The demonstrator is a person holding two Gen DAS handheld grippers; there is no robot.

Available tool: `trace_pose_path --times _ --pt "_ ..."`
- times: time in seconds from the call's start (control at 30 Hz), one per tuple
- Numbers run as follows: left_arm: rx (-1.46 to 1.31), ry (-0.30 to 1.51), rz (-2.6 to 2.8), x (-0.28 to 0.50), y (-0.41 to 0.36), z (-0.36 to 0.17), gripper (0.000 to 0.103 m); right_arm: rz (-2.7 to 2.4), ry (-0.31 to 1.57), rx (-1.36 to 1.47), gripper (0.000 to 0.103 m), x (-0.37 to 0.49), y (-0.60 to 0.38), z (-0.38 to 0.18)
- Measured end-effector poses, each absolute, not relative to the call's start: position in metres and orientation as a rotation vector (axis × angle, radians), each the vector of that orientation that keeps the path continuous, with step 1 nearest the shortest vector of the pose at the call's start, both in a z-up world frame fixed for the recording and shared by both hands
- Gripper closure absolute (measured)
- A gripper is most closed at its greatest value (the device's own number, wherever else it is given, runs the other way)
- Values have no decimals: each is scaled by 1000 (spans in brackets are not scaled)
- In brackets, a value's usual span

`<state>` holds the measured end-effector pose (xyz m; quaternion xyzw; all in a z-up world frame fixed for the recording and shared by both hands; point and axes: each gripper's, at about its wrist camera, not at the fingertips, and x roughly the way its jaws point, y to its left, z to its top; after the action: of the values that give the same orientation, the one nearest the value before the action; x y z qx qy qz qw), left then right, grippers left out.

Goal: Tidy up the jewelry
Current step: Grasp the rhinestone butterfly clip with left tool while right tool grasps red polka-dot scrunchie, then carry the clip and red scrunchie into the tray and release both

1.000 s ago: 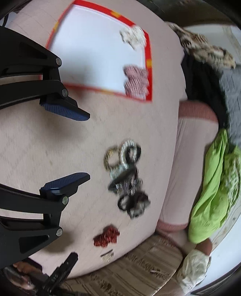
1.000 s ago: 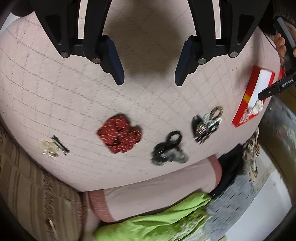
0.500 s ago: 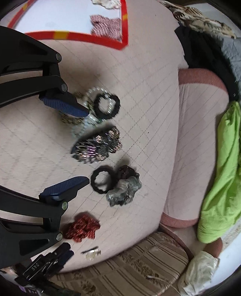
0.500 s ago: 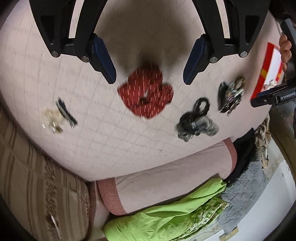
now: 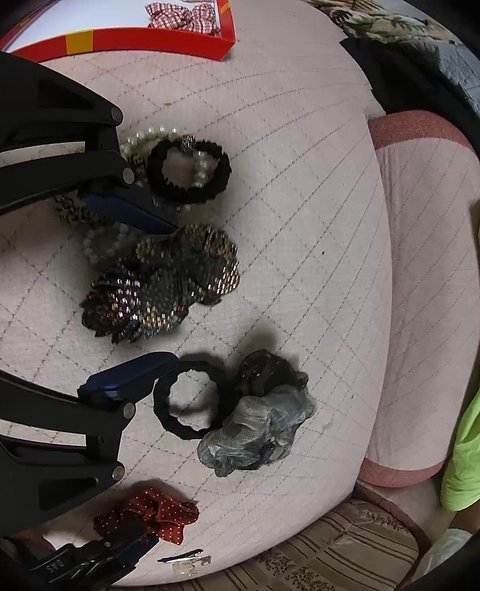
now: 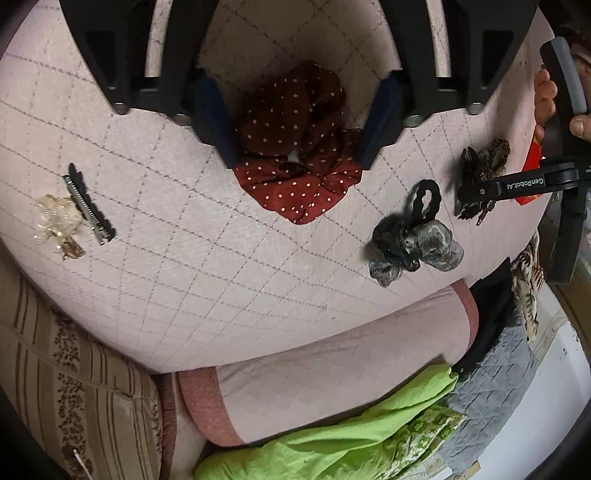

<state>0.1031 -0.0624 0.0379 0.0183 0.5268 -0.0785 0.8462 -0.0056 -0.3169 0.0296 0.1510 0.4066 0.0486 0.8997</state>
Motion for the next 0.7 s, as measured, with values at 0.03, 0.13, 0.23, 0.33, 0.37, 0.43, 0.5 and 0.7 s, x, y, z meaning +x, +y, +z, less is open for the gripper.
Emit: trace_pose_path --times 0.03,0.13,0.23,0.33,0.37,0.43,0.5,0.7 --pt "55 1111 -159 103 -65 37 53 105 845 316 58 -5 -317 28" --pt "68 1099 -170 99 -68 40 61 126 860 323 82 -4 -315 25" --pt "65 1083 -194 89 -70 51 73 130 844 308 88 -6 -312 29" --pt "73 1047 -209 74 -70 65 73 123 832 287 90 -10 -309 31" --pt "70 1037 -217 68 -69 69 73 123 828 284 90 -11 -308 32" --pt "54 1013 -233 55 -64 82 73 121 818 281 91 -16 -307 35" --pt "43 989 -236 43 -58 93 73 119 806 276 91 -19 -305 39" --pt "-10 918 -219 -5 -18 122 73 135 771 264 91 -37 -297 51"
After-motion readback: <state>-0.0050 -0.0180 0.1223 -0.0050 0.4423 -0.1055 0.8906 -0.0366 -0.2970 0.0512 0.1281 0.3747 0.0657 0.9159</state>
